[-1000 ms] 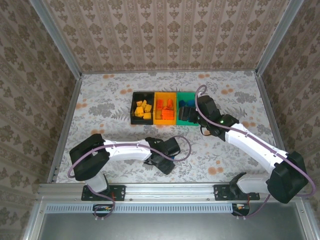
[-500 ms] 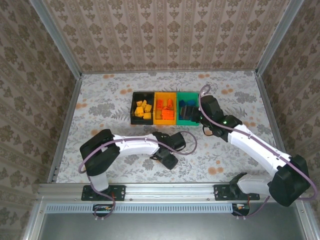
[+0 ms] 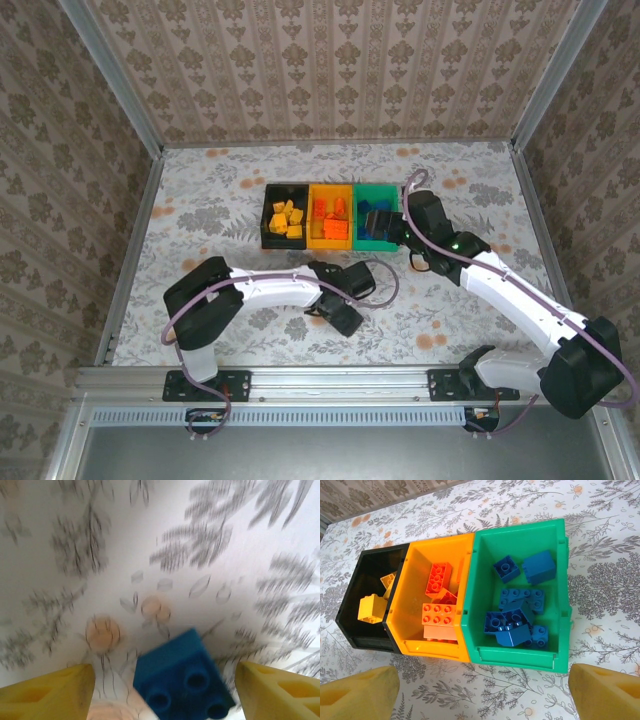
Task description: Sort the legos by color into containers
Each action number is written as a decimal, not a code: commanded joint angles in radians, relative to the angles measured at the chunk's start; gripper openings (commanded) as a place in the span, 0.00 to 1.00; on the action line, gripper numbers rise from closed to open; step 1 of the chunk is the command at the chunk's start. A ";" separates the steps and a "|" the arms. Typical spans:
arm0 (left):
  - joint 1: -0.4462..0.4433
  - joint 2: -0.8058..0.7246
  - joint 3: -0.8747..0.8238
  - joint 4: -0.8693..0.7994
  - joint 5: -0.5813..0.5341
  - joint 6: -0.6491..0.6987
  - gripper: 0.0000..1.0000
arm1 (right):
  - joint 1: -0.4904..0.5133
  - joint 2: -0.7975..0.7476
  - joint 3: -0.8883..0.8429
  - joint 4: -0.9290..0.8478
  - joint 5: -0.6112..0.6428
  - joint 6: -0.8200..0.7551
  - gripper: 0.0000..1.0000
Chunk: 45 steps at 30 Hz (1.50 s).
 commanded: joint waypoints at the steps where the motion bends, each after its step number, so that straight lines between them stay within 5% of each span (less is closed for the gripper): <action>1: 0.009 -0.010 0.036 0.085 -0.018 0.041 0.76 | -0.013 -0.028 -0.013 -0.006 -0.017 0.010 0.89; 19: 0.008 -0.073 -0.072 0.047 -0.015 -0.031 0.74 | -0.033 -0.022 -0.006 -0.010 -0.028 0.010 0.89; 28: -0.004 -0.023 -0.076 0.085 0.013 -0.027 0.52 | -0.047 -0.041 -0.012 -0.019 -0.018 0.013 0.89; 35: -0.003 -0.065 -0.072 0.063 -0.017 -0.031 0.46 | -0.061 -0.046 -0.006 -0.025 -0.017 0.024 0.89; 45: 0.128 -0.154 0.079 0.097 -0.073 0.029 0.45 | -0.090 -0.120 -0.048 -0.058 0.029 0.051 0.90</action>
